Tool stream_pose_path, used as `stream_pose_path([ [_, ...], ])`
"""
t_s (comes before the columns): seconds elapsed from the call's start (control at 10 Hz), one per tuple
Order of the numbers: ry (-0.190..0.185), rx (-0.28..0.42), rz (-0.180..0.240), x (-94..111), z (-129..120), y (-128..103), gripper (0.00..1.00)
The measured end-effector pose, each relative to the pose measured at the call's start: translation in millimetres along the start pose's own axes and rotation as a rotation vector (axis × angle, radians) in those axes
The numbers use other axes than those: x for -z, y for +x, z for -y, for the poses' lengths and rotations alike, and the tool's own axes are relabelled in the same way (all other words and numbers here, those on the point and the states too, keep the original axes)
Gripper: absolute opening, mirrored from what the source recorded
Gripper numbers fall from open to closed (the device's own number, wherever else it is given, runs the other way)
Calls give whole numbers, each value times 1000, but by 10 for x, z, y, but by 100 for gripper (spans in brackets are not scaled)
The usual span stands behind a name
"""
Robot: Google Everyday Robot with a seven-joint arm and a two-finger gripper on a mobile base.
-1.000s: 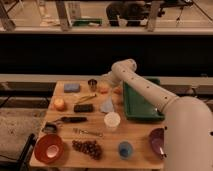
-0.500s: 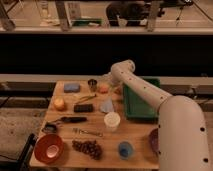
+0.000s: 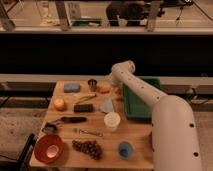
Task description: Place pepper in paper cup
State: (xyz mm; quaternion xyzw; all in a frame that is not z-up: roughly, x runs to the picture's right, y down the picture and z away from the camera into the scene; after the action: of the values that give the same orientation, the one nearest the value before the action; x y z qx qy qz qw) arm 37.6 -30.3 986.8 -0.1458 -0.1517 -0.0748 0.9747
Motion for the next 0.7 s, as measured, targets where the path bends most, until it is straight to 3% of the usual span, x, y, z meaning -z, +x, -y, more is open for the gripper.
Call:
stream_pose_path([
  [0.3, -1, -11, 14, -41, 108, -48, 80],
  [0.7, -25, -77, 81, -110, 99, -133, 80],
])
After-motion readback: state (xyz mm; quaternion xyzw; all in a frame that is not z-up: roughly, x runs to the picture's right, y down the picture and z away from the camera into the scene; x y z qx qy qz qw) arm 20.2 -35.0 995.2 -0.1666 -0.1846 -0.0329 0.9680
